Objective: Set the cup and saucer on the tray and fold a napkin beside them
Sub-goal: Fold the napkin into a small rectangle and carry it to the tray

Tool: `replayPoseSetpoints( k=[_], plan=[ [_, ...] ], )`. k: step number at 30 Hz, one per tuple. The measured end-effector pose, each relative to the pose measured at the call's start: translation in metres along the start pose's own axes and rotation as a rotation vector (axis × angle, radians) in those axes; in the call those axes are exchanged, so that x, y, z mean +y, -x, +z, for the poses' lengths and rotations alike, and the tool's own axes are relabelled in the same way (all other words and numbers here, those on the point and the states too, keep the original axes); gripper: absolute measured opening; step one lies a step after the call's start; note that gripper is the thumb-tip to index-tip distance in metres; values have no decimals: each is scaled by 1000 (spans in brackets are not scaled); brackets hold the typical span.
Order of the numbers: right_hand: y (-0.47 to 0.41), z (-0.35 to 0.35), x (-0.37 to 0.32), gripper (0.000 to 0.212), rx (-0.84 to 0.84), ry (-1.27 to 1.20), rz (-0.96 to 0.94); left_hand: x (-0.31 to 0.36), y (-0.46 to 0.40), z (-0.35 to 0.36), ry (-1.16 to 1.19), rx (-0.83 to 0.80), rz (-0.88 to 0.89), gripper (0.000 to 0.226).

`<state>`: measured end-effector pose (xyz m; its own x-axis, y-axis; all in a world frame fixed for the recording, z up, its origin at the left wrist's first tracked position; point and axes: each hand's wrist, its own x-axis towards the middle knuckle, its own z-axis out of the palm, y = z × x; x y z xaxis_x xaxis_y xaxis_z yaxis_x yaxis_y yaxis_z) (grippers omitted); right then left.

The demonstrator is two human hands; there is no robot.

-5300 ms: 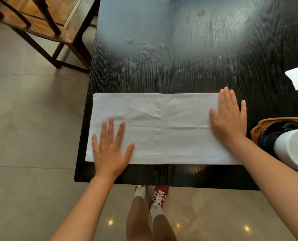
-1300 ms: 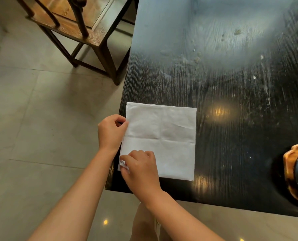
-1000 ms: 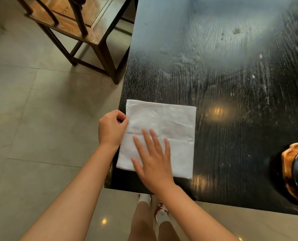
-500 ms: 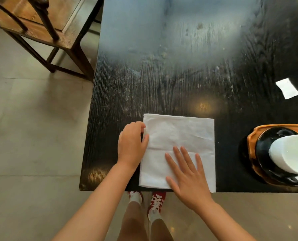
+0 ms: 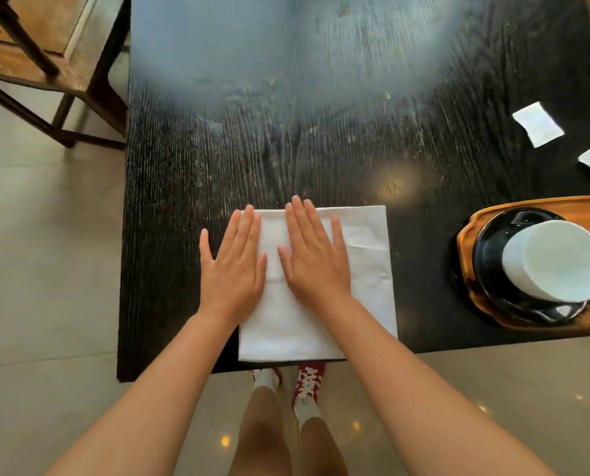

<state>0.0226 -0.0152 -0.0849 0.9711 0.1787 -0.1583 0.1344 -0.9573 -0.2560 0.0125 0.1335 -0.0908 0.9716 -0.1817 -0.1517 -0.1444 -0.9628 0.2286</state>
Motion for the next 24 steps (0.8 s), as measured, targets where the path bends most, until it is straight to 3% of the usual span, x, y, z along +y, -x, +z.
replayPoseSetpoints(
  k=[6,11,14,16,19,24],
  plan=[
    [21,-25,83,68,31,152,205,2,0,-4,-1,-7,-4,59],
    [19,-28,78,68,-11,146,286,3,1,-4,-4,-5,-14,59],
    [27,-30,55,71,93,41,397,3,1,-4,-4,-2,-15,60],
    [47,-23,25,71,145,45,234,2,0,-3,-2,3,-14,61],
    [82,-3,-9,69,20,74,-22,0,0,-1,0,7,-10,61],
    [98,0,20,67,-65,158,-24,0,0,0,-4,15,0,60]
  ],
)
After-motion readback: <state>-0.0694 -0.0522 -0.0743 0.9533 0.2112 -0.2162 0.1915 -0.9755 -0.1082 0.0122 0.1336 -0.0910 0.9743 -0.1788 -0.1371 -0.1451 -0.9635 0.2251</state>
